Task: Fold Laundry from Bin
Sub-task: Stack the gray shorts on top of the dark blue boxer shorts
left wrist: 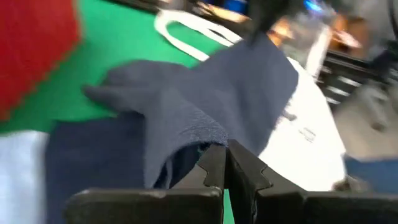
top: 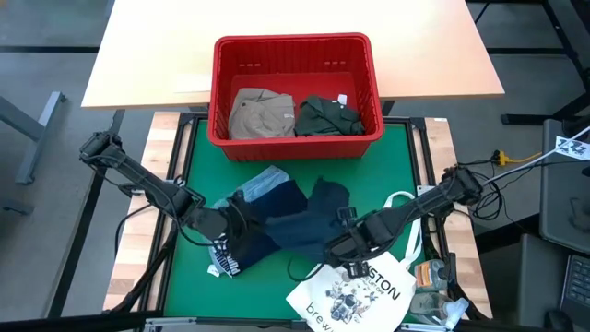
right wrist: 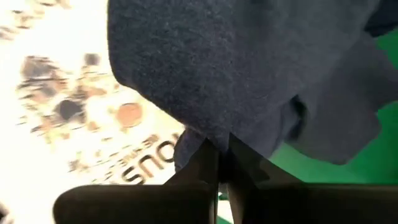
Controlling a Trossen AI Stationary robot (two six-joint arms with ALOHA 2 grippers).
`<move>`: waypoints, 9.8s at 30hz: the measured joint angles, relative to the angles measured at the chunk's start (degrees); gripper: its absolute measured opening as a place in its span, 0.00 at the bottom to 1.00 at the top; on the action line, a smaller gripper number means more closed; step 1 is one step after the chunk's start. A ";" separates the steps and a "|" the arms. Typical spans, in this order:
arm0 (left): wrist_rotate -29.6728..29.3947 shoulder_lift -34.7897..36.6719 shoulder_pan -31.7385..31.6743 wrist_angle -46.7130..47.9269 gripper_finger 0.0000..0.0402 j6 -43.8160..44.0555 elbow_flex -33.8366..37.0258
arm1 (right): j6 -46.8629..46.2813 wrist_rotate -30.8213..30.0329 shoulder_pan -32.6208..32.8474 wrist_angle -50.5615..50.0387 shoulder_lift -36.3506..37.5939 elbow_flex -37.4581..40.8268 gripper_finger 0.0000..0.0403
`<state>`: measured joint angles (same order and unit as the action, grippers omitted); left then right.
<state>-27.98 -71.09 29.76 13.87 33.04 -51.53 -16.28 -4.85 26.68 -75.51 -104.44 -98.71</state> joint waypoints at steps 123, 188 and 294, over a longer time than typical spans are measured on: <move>3.65 0.21 7.17 -2.71 0.00 4.41 0.02 | 4.74 2.39 3.72 -3.06 -20.63 -22.76 0.02; -3.99 51.54 -0.13 16.95 0.00 9.24 0.04 | 26.95 6.02 -34.51 -1.30 -2.56 -29.99 0.02; 28.47 2.04 12.85 10.69 0.14 43.86 9.84 | 29.58 7.92 -18.82 0.70 -12.83 -0.10 0.03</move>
<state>0.49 -69.06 42.61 24.56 76.90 -41.69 13.30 3.07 7.86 -74.81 -117.27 -98.81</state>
